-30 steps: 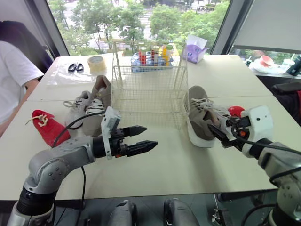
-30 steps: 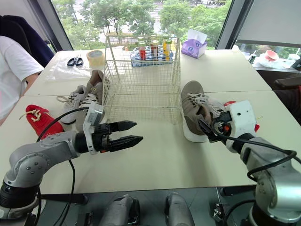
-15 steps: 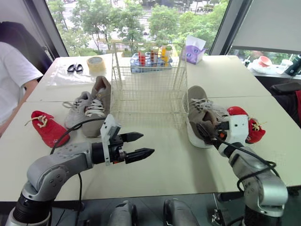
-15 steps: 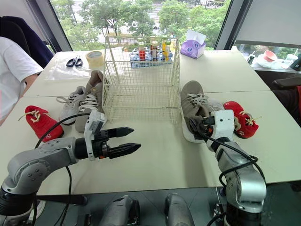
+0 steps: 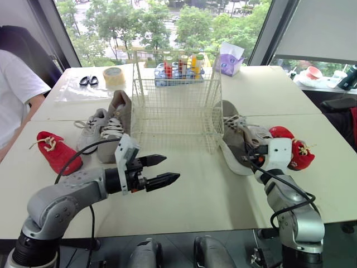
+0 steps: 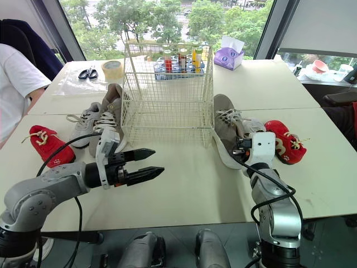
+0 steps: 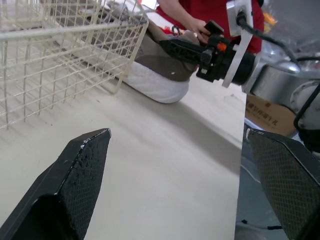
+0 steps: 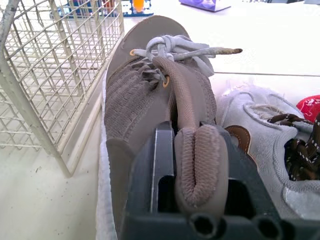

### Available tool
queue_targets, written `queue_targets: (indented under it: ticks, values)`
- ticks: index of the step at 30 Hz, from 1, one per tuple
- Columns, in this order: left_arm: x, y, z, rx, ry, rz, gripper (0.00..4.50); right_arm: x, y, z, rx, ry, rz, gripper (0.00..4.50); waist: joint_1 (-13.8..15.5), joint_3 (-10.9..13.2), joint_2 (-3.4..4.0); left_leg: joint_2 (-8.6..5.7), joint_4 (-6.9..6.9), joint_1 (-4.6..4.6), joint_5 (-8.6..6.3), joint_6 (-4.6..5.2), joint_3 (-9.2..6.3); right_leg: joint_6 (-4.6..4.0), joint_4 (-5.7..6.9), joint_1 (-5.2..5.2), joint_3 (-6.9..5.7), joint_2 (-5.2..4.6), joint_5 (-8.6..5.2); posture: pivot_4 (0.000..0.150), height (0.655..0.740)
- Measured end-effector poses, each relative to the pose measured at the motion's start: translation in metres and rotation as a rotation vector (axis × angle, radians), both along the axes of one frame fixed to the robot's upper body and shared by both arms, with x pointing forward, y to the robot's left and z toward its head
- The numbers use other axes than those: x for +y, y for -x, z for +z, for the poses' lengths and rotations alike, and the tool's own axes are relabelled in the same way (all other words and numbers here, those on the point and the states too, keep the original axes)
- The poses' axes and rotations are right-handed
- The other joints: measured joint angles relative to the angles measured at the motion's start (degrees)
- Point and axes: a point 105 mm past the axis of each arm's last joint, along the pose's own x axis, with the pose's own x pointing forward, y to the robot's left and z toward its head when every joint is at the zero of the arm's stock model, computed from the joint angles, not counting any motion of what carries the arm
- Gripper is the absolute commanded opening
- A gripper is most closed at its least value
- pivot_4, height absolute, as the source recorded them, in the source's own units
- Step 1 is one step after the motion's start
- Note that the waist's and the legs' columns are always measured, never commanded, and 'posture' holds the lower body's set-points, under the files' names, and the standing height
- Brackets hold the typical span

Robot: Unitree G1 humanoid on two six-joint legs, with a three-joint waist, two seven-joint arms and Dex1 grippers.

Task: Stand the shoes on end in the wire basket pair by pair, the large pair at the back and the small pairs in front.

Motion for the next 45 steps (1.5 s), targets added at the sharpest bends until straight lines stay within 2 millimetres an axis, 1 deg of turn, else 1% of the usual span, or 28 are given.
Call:
queue_targets:
  ticks: [2,4,5,6,7,8,9,10,12,14,15,16,17,18,19,20,21,23,25,27,29,32,36,38,43,45]
  values:
    - [0.006,-0.004,0.011,0.003,0.041,-0.006,4.5,-0.002,-0.003,0.005,-0.014,-0.005,-0.026,0.27,-0.03,0.07,0.06,0.0,0.0,-0.02,0.0,0.0,0.01,-0.01,0.0,-0.03,0.0,0.0,0.01,0.15,0.74]
    - [0.016,-0.014,0.03,-0.018,0.096,0.014,4.5,-0.008,-0.013,0.025,-0.079,-0.012,-0.076,0.27,-0.05,0.23,0.32,-0.02,0.05,-0.13,0.02,0.02,0.03,-0.02,0.01,-0.14,0.0,-0.01,0.03,0.15,0.74]
    - [0.022,-0.019,0.04,-0.031,0.122,0.023,4.5,-0.012,-0.017,0.042,-0.13,-0.011,-0.1,0.27,-0.04,0.36,0.47,-0.04,0.05,-0.14,0.02,0.02,0.03,-0.02,0.02,-0.15,0.0,-0.01,0.03,0.15,0.74]
    - [0.026,-0.024,0.052,-0.05,0.154,0.03,4.5,-0.018,-0.02,0.063,-0.201,0.0,-0.124,0.27,0.0,0.47,0.61,-0.06,0.05,-0.18,0.02,0.03,0.04,-0.01,0.01,-0.17,0.01,-0.01,0.03,0.15,0.74]
    - [0.031,-0.027,0.065,-0.075,0.188,0.035,4.5,-0.024,-0.021,0.092,-0.3,0.016,-0.144,0.27,0.09,0.49,0.63,-0.08,0.0,-0.21,0.01,0.05,0.02,0.06,0.01,-0.2,0.0,0.0,-0.01,0.15,0.74]
    - [0.033,-0.028,0.071,-0.083,0.207,0.035,4.5,-0.028,-0.019,0.108,-0.359,0.025,-0.159,0.27,0.14,0.48,0.62,-0.08,-0.03,-0.22,-0.03,0.1,-0.02,0.18,0.02,-0.16,-0.04,0.01,-0.06,0.15,0.74]
    - [0.034,-0.032,0.078,-0.092,0.233,0.038,4.5,-0.033,-0.016,0.128,-0.43,0.045,-0.171,0.27,0.21,0.48,0.62,-0.08,-0.03,-0.22,-0.05,0.14,-0.02,0.27,0.03,-0.15,-0.06,0.0,-0.1,0.15,0.74]
    - [0.035,-0.037,0.085,-0.105,0.254,0.05,4.5,-0.037,-0.014,0.146,-0.484,0.077,-0.177,0.27,0.2,0.48,0.62,-0.09,-0.03,-0.27,-0.07,0.16,0.0,0.37,0.02,-0.16,-0.06,-0.01,-0.07,0.15,0.74]
    - [0.036,-0.046,0.097,-0.133,0.287,0.078,4.5,-0.043,-0.011,0.172,-0.555,0.126,-0.181,0.27,0.05,0.49,0.6,-0.13,-0.03,-0.29,-0.1,0.21,0.06,0.51,-0.04,-0.17,-0.04,-0.04,-0.02,0.15,0.74]
    - [0.038,-0.058,0.116,-0.171,0.321,0.118,4.5,-0.045,-0.013,0.206,-0.628,0.188,-0.146,0.27,-0.03,0.6,0.6,-0.18,0.03,-0.34,-0.11,0.23,0.13,0.53,-0.04,-0.2,-0.01,-0.07,-0.01,0.15,0.74]
    - [0.041,-0.063,0.127,-0.194,0.342,0.132,4.5,-0.044,-0.012,0.225,-0.667,0.212,-0.116,0.27,-0.19,0.63,0.58,-0.19,0.02,-0.36,-0.11,0.24,0.16,0.53,-0.09,-0.23,0.01,-0.04,-0.01,0.15,0.74]
    - [0.043,-0.065,0.134,-0.209,0.357,0.138,4.5,-0.041,-0.01,0.239,-0.704,0.229,-0.078,0.27,-0.31,0.63,0.58,-0.18,0.02,-0.33,-0.11,0.25,0.16,0.54,-0.05,-0.22,0.01,-0.02,-0.01,0.15,0.74]
    - [0.047,-0.069,0.146,-0.228,0.385,0.149,4.5,-0.032,-0.008,0.26,-0.757,0.268,0.004,0.27,-0.41,0.65,0.61,-0.18,0.0,-0.32,-0.12,0.25,0.16,0.55,-0.04,-0.24,0.01,0.0,-0.01,0.15,0.74]
    - [0.051,-0.071,0.155,-0.244,0.405,0.156,4.5,-0.024,-0.005,0.274,-0.792,0.305,0.073,0.27,-0.54,0.65,0.6,-0.19,-0.07,-0.29,-0.11,0.25,0.17,0.55,-0.04,-0.25,0.01,0.05,-0.01,0.15,0.74]
    - [0.055,-0.072,0.164,-0.262,0.42,0.156,4.5,-0.01,-0.003,0.287,-0.831,0.369,0.17,0.27,-0.65,0.66,0.58,-0.17,-0.08,-0.26,-0.12,0.25,0.16,0.56,-0.02,-0.25,0.0,0.1,-0.01,0.15,0.74]
    - [0.059,-0.072,0.172,-0.276,0.424,0.157,4.5,0.003,-0.001,0.296,-0.858,0.423,0.26,0.27,-0.77,0.66,0.58,-0.16,-0.15,-0.21,-0.11,0.24,0.16,0.56,-0.02,-0.25,0.01,0.12,-0.01,0.15,0.74]
    - [0.063,-0.072,0.177,-0.289,0.426,0.161,4.5,0.016,0.001,0.3,-0.877,0.465,0.339,0.27,-0.91,0.66,0.57,-0.15,-0.2,-0.15,-0.11,0.24,0.16,0.56,-0.01,-0.21,0.0,0.13,-0.01,0.15,0.74]
    - [0.081,-0.072,0.185,-0.29,0.415,0.185,4.5,0.047,0.003,0.302,-0.897,0.561,0.535,0.27,-1.36,0.66,0.57,-0.12,-0.23,-0.12,-0.1,0.22,0.16,0.56,0.03,-0.2,0.0,0.13,-0.02,0.15,0.74]
    - [0.1,-0.071,0.189,-0.272,0.424,0.209,4.5,0.064,0.004,0.296,-0.903,0.644,0.649,0.27,-1.52,0.69,0.52,-0.06,-0.22,-0.12,-0.1,0.21,0.16,0.6,0.04,-0.2,-0.02,0.04,-0.03,0.15,0.74]
    - [0.117,-0.069,0.194,-0.258,0.429,0.231,4.5,0.072,0.003,0.29,-0.906,0.723,0.715,0.27,-1.51,0.75,0.42,-0.09,-0.18,-0.16,-0.09,0.2,0.19,0.63,0.04,-0.19,-0.01,-0.06,-0.05,0.15,0.74]
    - [0.132,-0.065,0.2,-0.262,0.431,0.261,4.5,0.078,0.004,0.284,-0.901,0.763,0.772,0.27,-1.38,0.81,0.32,-0.11,-0.06,-0.24,-0.08,0.16,0.2,0.64,0.01,-0.19,-0.02,-0.12,-0.05,0.15,0.74]
    - [0.145,-0.061,0.206,-0.276,0.403,0.282,4.5,0.088,0.006,0.275,-0.895,0.816,0.855,0.27,-1.13,0.88,0.19,-0.13,0.02,-0.32,0.03,-0.04,0.22,0.64,-0.04,-0.19,-0.03,-0.17,-0.05,0.15,0.74]
    - [0.143,-0.059,0.209,-0.279,0.392,0.251,4.5,0.101,0.009,0.265,-0.9,0.839,0.936,0.27,-0.38,0.89,0.18,-0.13,0.05,-0.32,0.05,-0.08,0.23,0.64,0.0,-0.21,-0.03,-0.17,-0.05,0.15,0.74]
    - [0.139,-0.06,0.21,-0.276,0.385,0.227,4.5,0.108,0.01,0.261,-0.909,0.845,0.974,0.27,-0.1,0.89,0.17,-0.12,0.05,-0.32,0.07,-0.12,0.22,0.63,0.04,-0.21,-0.05,-0.15,-0.05,0.15,0.74]
    - [0.113,-0.073,0.197,-0.234,0.334,0.129,4.5,0.124,0.012,0.25,-0.928,0.889,1.044,0.27,-0.07,0.89,0.16,-0.13,0.07,-0.32,0.09,-0.15,0.24,0.63,0.04,-0.21,-0.06,-0.15,-0.04,0.15,0.74]
    - [0.108,-0.075,0.19,-0.215,0.318,0.1,3.98,0.125,0.012,0.248,-0.929,0.904,1.054,0.25,-0.13,0.89,0.16,-0.12,0.07,-0.34,0.09,-0.15,0.25,0.64,0.05,-0.24,-0.06,-0.12,-0.04,0.15,0.74]
